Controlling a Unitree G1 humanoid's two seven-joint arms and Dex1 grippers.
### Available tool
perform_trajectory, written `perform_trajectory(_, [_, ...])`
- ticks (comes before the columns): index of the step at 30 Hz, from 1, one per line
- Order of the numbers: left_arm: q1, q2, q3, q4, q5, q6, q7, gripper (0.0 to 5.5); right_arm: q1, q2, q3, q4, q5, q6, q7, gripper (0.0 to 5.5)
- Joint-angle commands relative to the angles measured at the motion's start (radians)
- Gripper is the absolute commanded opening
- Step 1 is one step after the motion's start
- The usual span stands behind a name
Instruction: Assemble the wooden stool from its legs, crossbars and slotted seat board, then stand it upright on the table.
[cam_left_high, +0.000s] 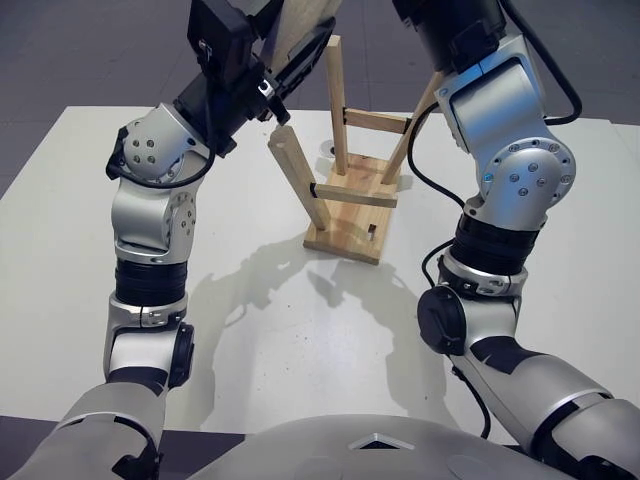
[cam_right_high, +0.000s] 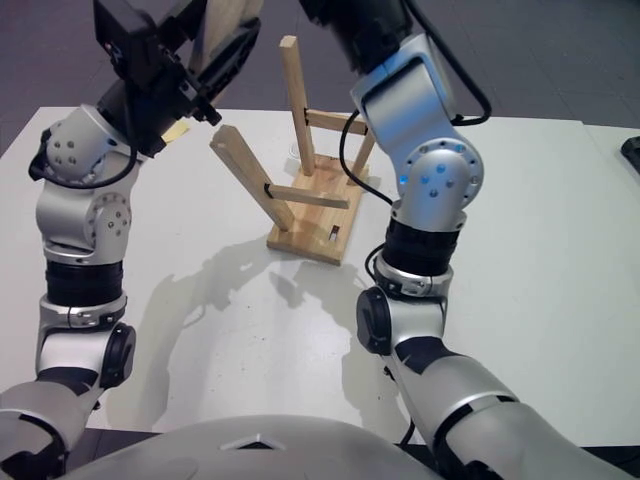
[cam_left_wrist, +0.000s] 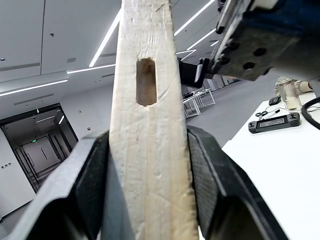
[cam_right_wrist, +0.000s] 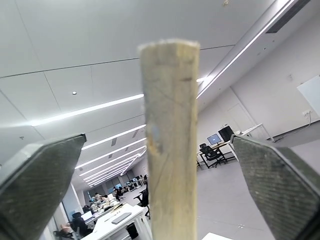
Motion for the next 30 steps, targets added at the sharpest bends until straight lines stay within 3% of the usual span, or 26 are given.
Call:
perform_trajectory(1, [0.02,-0.007,-0.011,-0.027,-0.001,0.021,-0.006,2.04,-0.019,0.007,-0.009,0.027,0.026,-0.002,-0.035,4.98])
perform_trajectory(21, [0.066,-0.003,-0.017,-0.042,0.023,0.024,-0.012,2.04,0.017,-0.029,0.011,0.011,0.055,0.022,-0.062,1.85])
perform_trajectory(27, [0.064,-0.005,-0.018,-0.041,0.031,0.022,-0.009,2.04,0.03,-0.037,0.013,0.019,0.062,0.033,-0.068,1.08])
perform_trajectory(30, [0.069,-0.007,-0.019,-0.045,0.033,0.023,-0.009,2.04,0.035,-0.037,0.018,0.013,0.065,0.036,-0.069,1.07])
